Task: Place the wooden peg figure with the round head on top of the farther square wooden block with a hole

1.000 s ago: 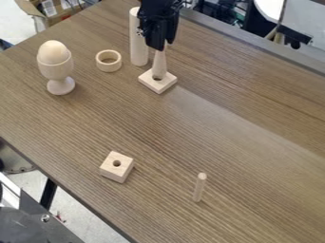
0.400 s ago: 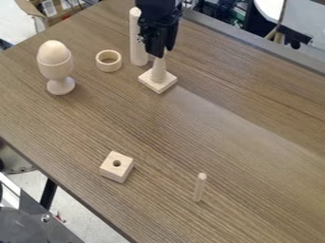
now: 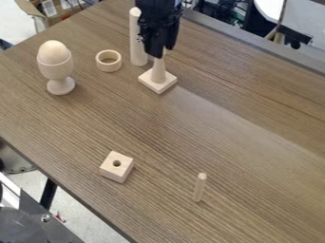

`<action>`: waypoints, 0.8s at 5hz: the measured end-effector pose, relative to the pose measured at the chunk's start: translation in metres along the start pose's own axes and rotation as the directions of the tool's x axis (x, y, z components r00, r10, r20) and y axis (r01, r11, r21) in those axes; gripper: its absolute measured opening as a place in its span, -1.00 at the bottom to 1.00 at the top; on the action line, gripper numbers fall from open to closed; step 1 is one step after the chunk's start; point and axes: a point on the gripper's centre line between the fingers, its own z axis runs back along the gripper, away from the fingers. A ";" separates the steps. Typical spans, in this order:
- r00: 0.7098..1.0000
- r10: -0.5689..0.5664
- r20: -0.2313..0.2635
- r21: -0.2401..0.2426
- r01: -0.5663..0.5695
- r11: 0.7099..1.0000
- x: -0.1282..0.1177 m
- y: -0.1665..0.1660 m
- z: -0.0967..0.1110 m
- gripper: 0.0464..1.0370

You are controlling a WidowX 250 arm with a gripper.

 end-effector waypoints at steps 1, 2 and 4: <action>1.000 0.001 0.007 0.002 -0.001 1.000 -0.001 0.000 0.000 0.81; 1.000 -0.003 0.012 0.005 0.003 1.000 -0.002 0.000 0.000 0.93; 0.998 -0.031 0.049 -0.058 0.034 0.998 -0.003 0.000 0.031 0.92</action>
